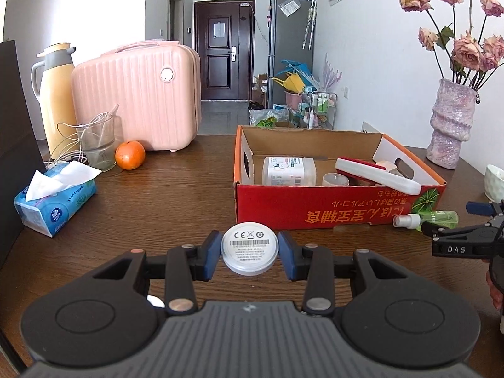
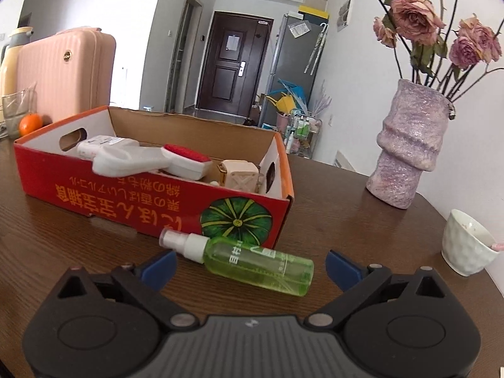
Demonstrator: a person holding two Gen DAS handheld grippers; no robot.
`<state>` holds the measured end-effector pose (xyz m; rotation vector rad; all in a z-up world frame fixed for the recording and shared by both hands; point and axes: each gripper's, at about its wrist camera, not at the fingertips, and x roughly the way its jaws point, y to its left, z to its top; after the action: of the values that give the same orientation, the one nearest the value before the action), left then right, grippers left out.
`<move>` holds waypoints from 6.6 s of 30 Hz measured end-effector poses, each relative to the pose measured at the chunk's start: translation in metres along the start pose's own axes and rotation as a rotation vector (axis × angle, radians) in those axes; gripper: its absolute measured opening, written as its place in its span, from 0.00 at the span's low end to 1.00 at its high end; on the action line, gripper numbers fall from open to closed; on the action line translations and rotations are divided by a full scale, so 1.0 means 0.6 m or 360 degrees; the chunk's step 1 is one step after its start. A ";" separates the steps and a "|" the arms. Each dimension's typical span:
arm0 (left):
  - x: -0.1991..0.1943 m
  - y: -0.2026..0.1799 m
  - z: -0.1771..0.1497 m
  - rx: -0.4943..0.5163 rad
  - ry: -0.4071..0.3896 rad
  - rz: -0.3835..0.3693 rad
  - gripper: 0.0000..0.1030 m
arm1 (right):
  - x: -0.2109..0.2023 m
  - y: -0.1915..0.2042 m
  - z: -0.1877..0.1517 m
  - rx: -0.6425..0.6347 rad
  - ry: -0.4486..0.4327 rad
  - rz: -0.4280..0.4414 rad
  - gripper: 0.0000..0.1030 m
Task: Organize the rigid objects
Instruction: 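Grasp the green spray bottle on the table with the right gripper while the left holds the disc, then carry the disc in the left gripper toward the box while the right carries the green bottle, then lower both held objects into the box and open both grippers, then withdraw both open grippers from the box back over the table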
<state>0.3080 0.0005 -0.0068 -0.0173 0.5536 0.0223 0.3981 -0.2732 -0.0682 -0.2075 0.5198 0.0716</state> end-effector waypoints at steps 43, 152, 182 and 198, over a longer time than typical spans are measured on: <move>-0.011 -0.012 -0.023 0.0074 -0.0030 -0.0054 0.39 | -0.050 0.041 -0.035 0.0228 0.0249 0.0336 0.29; 0.151 -0.116 0.158 -0.0111 -0.0155 -0.0044 0.39 | 0.017 0.018 0.150 0.0493 -0.0262 0.0259 0.29; 0.282 -0.105 0.190 -0.0057 -0.0065 0.0057 0.39 | 0.129 0.017 0.175 0.0429 -0.0155 0.0224 0.29; 0.277 -0.091 0.190 -0.0106 -0.0044 0.0133 1.00 | 0.114 0.003 0.181 0.0461 -0.0188 0.0134 0.98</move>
<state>0.5107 -0.0487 0.0032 -0.0588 0.5253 0.1226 0.5096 -0.2473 -0.0107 0.1012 0.4151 0.0892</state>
